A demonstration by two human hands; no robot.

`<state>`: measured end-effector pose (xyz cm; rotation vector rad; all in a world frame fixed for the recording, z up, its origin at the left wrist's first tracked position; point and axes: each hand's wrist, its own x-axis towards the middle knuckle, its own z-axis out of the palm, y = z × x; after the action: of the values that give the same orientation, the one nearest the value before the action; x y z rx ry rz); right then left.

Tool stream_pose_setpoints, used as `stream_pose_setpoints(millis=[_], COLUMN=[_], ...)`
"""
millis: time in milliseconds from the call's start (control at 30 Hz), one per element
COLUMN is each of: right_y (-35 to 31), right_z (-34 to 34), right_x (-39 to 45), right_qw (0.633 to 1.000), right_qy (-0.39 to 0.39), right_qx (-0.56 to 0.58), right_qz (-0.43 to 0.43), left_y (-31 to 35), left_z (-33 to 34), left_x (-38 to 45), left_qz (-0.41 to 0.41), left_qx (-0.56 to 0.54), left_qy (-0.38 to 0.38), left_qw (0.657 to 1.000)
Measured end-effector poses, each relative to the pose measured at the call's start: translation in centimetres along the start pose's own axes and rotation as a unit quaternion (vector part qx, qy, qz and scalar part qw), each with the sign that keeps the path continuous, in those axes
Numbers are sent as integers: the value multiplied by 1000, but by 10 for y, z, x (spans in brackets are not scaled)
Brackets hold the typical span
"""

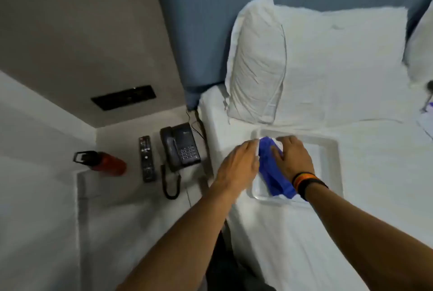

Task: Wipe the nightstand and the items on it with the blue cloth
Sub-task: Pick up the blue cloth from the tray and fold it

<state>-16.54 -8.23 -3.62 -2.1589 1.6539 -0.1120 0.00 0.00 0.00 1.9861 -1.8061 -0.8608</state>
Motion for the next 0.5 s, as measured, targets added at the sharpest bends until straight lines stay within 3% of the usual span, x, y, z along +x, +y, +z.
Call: stream_pose_setpoints(millis=[100, 200, 267, 367, 433, 500], right_y=[42, 74, 86, 93, 96, 96], right_z=[24, 54, 70, 81, 81, 75], right_x=[-12, -14, -6, 0, 6, 10], right_qw=[994, 987, 987, 980, 961, 948], right_qy=[-21, -40, -19, -2, -26, -48], right_qx=[33, 48, 47, 82, 154, 194], right_qz=[99, 151, 151, 183, 228, 247], left_y=[11, 10, 2, -14, -9, -2], left_z=[43, 79, 97, 121, 127, 125], left_x=[38, 80, 114, 138, 139, 141], left_qz=[-7, 43, 120, 169, 171, 177], left_qx=[22, 101, 234, 411, 457, 460], left_qy=[-52, -88, -88, -96, -134, -142], left_qw=[998, 990, 961, 891, 863, 859])
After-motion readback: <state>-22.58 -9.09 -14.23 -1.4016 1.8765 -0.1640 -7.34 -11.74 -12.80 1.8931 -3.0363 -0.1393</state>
